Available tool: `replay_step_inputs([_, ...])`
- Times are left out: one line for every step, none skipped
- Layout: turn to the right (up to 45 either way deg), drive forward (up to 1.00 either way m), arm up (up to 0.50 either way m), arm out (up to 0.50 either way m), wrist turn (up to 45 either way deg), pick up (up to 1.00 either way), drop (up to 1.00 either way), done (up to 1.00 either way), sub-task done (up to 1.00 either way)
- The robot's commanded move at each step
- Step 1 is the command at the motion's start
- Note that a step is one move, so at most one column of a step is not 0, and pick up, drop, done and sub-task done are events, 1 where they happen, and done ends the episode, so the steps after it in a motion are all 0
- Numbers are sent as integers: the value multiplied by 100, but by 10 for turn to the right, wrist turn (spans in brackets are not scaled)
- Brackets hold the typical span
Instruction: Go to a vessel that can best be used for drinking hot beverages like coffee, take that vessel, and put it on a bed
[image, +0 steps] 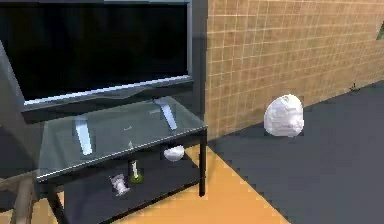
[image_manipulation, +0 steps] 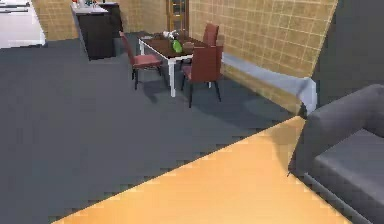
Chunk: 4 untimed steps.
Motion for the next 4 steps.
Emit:
replay_step_inputs([450, 0, 0, 0, 0, 0, 0, 0, 0])
replay_step_inputs([120, 0, 0, 0, 0, 0, 0, 0, 0])
replay_step_inputs([0, 100, 0, 0, 0, 0, 0, 0, 0])
replay_step_inputs([0, 100, 0, 0, 0, 0, 0, 0, 0])
